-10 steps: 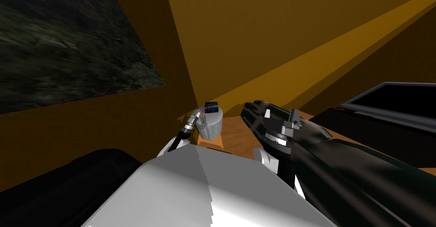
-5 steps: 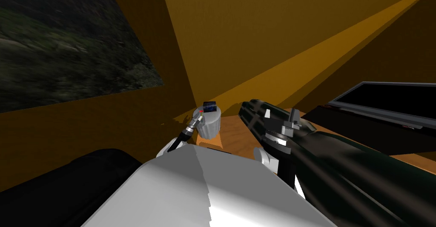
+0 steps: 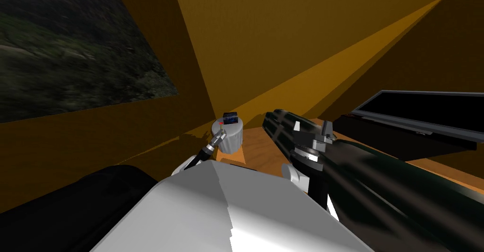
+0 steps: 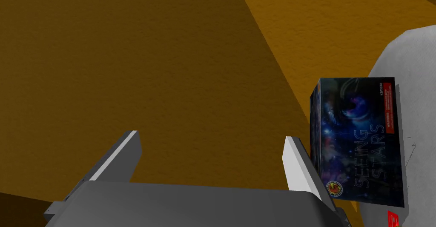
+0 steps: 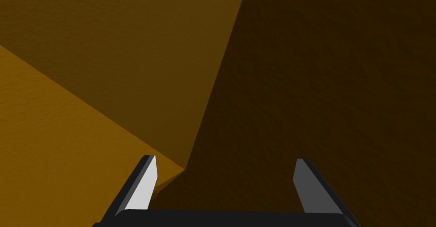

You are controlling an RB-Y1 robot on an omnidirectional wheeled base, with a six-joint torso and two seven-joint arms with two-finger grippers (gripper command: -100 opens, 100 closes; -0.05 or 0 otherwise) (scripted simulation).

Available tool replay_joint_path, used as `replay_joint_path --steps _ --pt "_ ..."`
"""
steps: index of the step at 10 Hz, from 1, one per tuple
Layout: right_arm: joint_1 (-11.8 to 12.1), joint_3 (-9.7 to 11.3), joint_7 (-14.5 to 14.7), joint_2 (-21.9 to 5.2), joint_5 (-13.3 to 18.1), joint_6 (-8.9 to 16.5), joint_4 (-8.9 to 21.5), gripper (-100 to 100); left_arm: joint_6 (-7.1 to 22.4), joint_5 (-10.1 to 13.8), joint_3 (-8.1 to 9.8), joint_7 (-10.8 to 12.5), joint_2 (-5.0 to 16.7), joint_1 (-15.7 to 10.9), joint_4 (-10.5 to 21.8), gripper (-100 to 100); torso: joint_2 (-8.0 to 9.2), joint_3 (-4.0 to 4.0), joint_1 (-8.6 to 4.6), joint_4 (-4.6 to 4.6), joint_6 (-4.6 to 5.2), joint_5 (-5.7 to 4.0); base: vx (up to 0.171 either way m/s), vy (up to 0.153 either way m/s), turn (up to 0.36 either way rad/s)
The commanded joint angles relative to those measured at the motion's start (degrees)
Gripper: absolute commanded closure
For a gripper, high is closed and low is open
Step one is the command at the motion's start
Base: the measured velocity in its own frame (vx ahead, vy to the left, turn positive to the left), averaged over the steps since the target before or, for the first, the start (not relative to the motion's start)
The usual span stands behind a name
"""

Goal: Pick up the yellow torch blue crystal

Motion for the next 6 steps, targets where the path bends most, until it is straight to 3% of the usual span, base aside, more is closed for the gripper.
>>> replay_joint_path --steps 1,2,3,4,5,6 --pt "0.00 0.00 0.00 0.00 0.00 0.00 0.00 0 0.09 1.21 -2.45 2.37 2.86 -0.15 2.35 -100 0.00 0.00 0.00 0.00 0.00 0.00 -0.049 -0.061 -0.127" --pt "0.00 0.00 0.00 0.00 0.00 0.00 0.00 0 0.09 1.21 -2.45 2.37 3.64 -0.15 2.35 -100 0.02 0.01 -0.03 0.00 0.01 0.00 -0.034 -0.055 -0.065" --pt "0.00 0.00 0.00 0.00 0.00 0.00 0.00 0 -0.32 2.32 -4.67 4.51 5.83 -0.09 4.79 -100 -0.02 -0.01 -0.02 0.00 0.00 0.00 -0.044 -0.060 -0.148" --pt "0.00 0.00 0.00 0.00 0.00 0.00 0.00 0 -0.32 2.32 -4.67 4.51 6.68 -0.09 4.79 -100 0.00 -0.01 -0.03 -0.01 0.02 0.00 -0.036 -0.043 -0.071" --pt "0.00 0.00 0.00 0.00 0.00 0.00 0.00 0 -0.73 3.44 -6.99 6.63 8.86 -0.02 7.30 -100 -0.03 -0.02 0.03 0.00 0.00 0.00 -0.022 -0.062 -0.177" --pt "0.00 0.00 0.00 0.00 0.00 0.00 0.00 0 -0.73 3.44 -6.99 6.63 9.71 -0.02 7.30 -100 -0.07 -0.04 -0.03 -0.02 0.02 0.00 -0.019 -0.053 -0.063"
